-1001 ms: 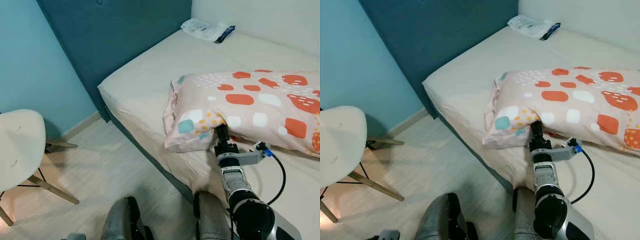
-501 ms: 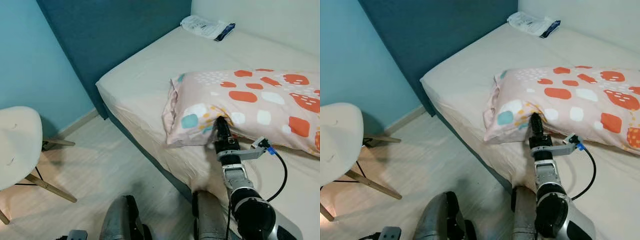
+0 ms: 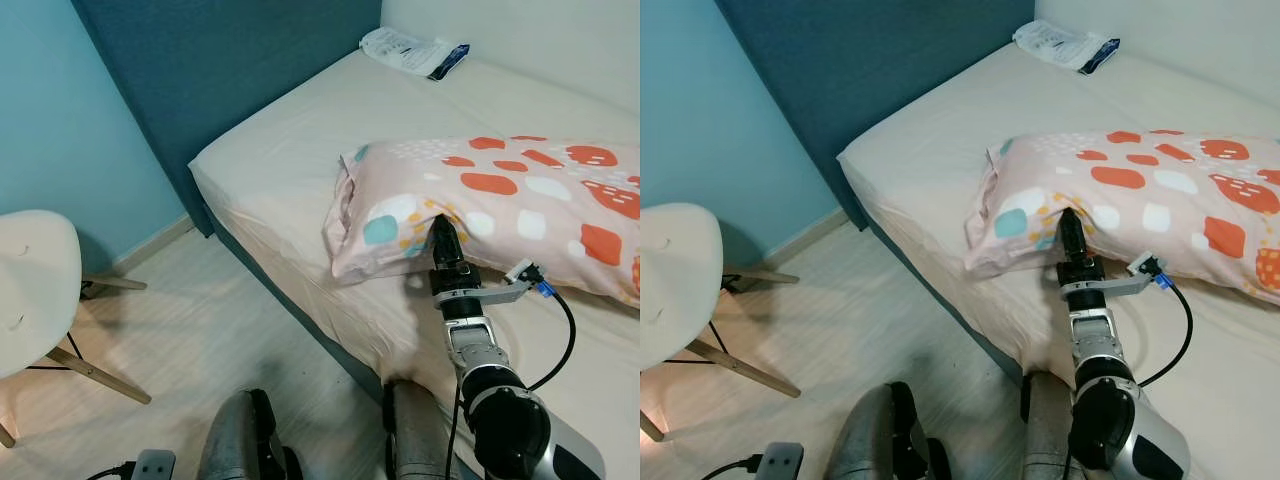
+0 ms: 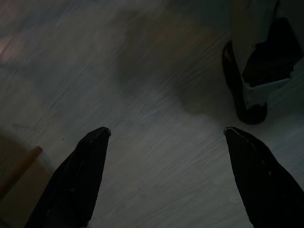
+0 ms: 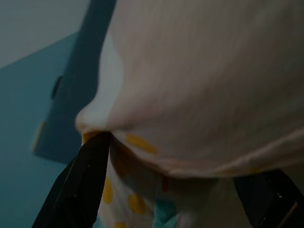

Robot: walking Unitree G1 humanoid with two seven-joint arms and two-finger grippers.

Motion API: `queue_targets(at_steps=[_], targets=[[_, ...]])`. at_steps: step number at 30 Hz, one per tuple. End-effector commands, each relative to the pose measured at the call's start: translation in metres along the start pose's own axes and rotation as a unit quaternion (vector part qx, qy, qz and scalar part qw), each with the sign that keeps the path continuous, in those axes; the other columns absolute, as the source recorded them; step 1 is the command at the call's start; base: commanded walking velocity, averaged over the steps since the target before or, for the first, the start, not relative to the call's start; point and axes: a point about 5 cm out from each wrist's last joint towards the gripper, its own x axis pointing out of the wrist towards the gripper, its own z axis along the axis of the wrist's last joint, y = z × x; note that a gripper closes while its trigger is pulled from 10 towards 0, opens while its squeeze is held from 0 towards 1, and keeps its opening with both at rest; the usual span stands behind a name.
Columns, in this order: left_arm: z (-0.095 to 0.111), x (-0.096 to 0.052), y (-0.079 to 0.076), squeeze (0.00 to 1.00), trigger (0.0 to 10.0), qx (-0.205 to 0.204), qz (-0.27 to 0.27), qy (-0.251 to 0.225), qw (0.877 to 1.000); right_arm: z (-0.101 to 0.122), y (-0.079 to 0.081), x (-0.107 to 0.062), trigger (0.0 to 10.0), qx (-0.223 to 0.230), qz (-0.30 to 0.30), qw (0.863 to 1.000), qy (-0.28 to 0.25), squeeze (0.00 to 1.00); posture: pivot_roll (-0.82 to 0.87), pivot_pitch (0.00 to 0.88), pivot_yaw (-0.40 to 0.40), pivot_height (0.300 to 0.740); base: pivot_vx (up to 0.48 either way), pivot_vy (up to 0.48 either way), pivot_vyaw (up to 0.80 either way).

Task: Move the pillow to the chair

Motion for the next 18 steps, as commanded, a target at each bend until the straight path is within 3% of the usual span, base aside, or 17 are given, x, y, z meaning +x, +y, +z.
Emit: queue_targets(at_steps=[1,4,15,16,18], targets=[[-0.015,-0.005,0.002,0.0,10.0,-0.01,0.008,0.029,1.0,0.003,-0.003,0.0,10.0,-0.015,-0.026,1.0,-0.003,0.0,0.05,0.272,0.05,0.591,0.0,0.0,0.0],[-0.017,-0.006,0.003,0.0,10.0,-0.012,0.01,0.032,0.999,0.004,-0.005,0.001,10.0,-0.045,-0.058,0.997,-0.005,0.0,0.05,0.271,0.049,0.591,0.0,0.0,0.0],[-0.023,-0.008,0.003,0.0,10.0,-0.011,0.01,0.045,0.999,0.02,-0.014,0.002,10.0,-0.088,-0.167,0.981,-0.032,0.0,0.06,0.273,0.056,0.591,0.0,0.0,0.0],[-0.023,-0.008,0.003,0.0,10.0,-0.011,0.009,0.045,0.999,0.019,-0.013,0.003,0.0,-0.086,-0.163,0.982,-0.029,0.0,0.06,0.277,0.056,0.591,0.0,0.0,0.0],[-0.023,-0.008,0.003,0.0,10.0,-0.01,0.009,0.045,0.999,0.018,-0.011,0.006,0.0,-0.087,-0.154,0.984,-0.026,0.0,0.06,0.271,0.055,0.591,0.0,0.0,0.0]])
